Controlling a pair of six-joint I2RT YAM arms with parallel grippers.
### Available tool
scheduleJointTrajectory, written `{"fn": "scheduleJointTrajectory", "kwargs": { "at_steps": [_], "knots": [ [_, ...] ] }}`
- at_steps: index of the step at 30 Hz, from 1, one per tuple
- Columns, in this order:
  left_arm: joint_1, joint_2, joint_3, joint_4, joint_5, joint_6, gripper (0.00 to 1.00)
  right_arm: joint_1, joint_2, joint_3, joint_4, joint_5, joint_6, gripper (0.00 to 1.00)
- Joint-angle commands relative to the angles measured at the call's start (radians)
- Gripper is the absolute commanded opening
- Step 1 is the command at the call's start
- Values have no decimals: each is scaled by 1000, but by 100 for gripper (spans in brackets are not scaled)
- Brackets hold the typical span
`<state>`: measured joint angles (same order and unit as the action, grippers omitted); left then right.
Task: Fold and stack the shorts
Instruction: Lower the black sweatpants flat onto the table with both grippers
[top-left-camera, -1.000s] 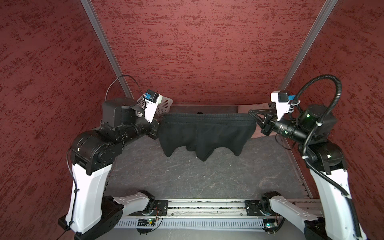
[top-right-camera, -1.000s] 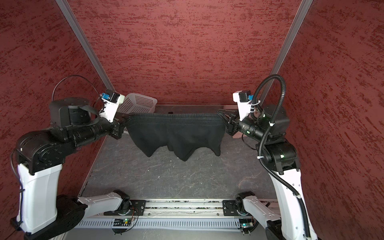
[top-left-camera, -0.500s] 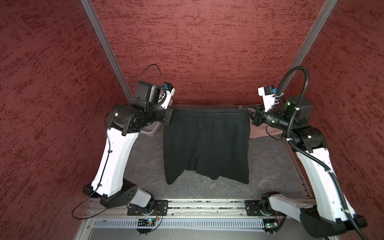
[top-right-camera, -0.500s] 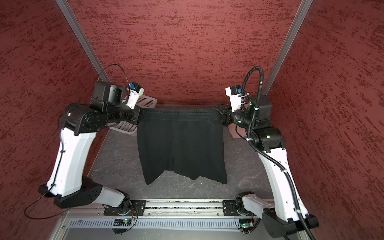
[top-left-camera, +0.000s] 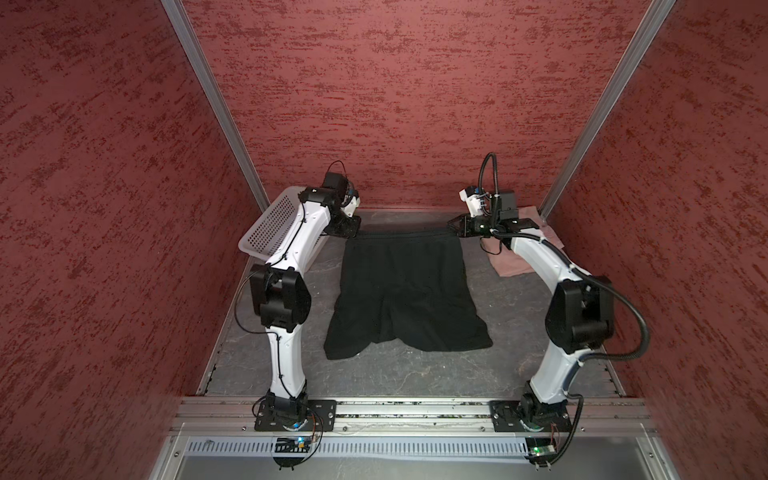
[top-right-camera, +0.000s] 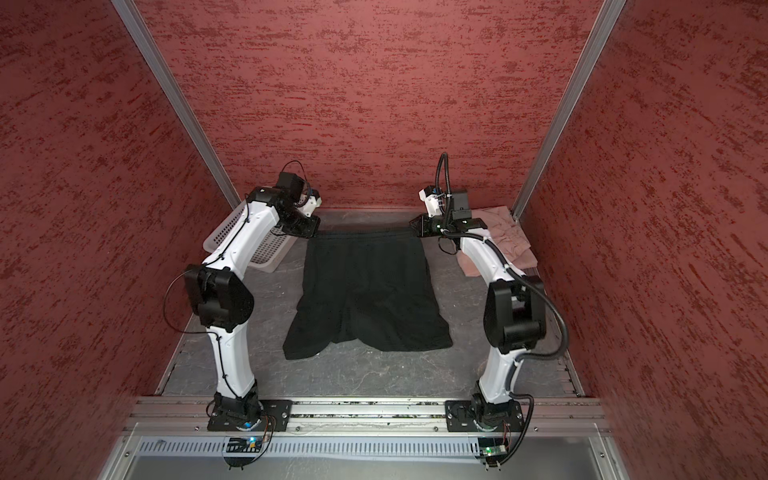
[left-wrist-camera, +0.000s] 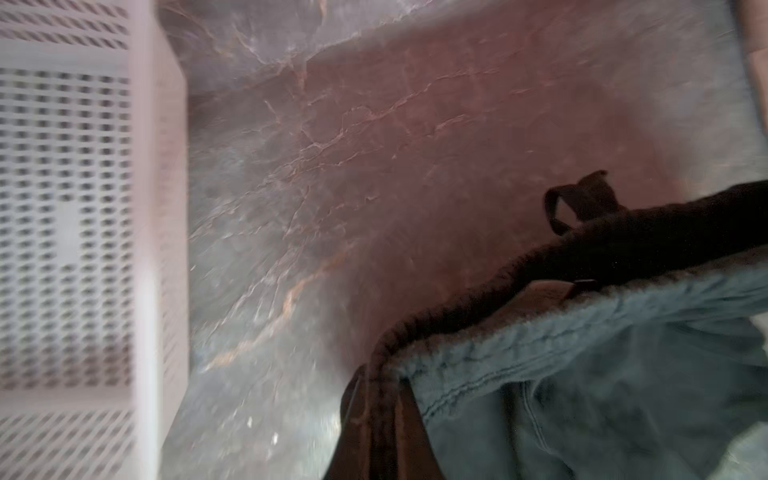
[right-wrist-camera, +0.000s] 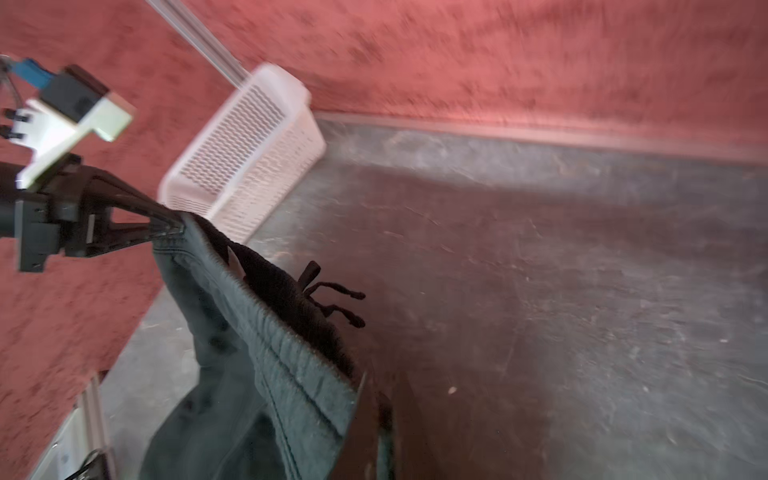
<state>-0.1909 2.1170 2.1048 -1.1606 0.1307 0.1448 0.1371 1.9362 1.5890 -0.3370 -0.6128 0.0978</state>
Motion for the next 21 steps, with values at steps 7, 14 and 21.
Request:
{"fn": "scheduleJointTrajectory", "kwargs": {
  "at_steps": [7, 14, 21],
  "knots": [
    [47, 181, 195, 191, -14, -4, 66, -35, 282, 281, 218, 47, 79, 8],
    [32, 254, 436, 34, 16, -27, 81, -34, 413, 542, 79, 22, 101, 68],
    [-84, -75, -159, 250, 55, -85, 95, -18, 154, 244, 45, 96, 87, 67]
  ]
}}
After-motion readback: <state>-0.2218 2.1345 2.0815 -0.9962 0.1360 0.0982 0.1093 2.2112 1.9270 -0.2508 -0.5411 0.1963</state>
